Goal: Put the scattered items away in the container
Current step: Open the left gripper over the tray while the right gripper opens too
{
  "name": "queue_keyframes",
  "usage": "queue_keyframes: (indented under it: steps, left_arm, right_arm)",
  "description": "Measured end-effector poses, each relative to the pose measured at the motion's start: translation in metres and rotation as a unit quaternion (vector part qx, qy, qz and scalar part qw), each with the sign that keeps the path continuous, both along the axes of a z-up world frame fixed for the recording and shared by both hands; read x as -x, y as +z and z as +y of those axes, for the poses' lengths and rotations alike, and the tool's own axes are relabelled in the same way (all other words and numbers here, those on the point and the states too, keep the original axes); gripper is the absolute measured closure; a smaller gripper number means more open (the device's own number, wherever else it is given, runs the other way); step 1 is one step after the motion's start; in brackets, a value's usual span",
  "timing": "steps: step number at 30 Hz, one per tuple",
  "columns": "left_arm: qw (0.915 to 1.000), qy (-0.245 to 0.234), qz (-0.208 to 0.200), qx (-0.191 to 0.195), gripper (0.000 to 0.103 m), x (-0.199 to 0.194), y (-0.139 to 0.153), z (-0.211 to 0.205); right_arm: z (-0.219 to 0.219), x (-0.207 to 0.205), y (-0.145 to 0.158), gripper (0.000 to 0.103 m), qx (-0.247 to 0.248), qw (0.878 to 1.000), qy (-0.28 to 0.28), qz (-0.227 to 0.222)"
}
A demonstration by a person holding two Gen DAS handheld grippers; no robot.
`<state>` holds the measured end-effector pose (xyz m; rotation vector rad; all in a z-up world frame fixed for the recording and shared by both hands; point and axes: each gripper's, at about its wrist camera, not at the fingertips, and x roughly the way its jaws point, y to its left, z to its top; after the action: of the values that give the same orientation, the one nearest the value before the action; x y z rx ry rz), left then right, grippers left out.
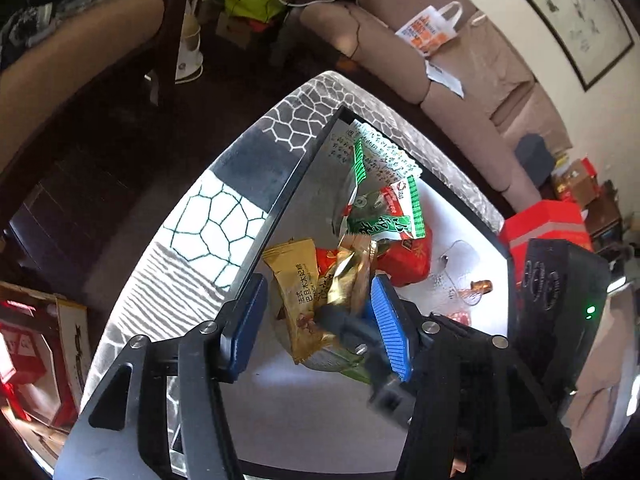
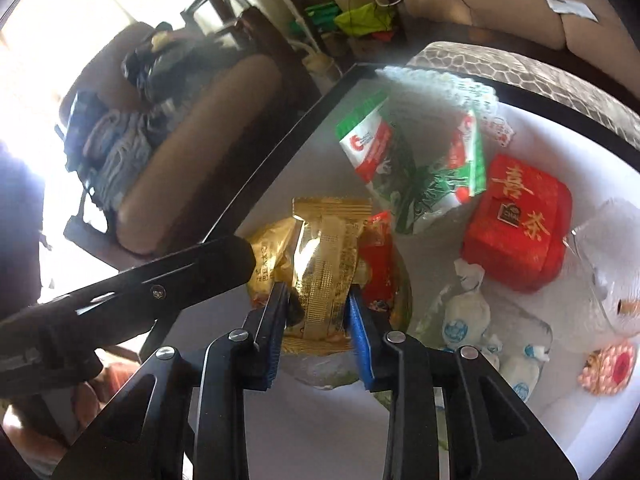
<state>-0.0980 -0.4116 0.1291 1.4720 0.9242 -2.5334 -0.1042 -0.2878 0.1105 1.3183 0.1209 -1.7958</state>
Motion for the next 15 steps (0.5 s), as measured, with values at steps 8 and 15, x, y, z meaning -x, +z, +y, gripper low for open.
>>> queue_keyframes:
  steps: [8, 15]
  left_arm:
    - [0.9996, -0.004, -0.013, -0.025, 0.052, 0.002, -0.012, 0.007]
    - [0.9998, 0.001, -0.011, -0.017, 0.044, 0.006, -0.011, 0.019]
  right_arm:
    - [0.025, -0.001, 0.018, 0.076, -0.002, 1.0, -0.011, 0.017]
    - [0.012, -0.011, 0.0, 0.084, -0.025, 0.999, 0.023, 0.013]
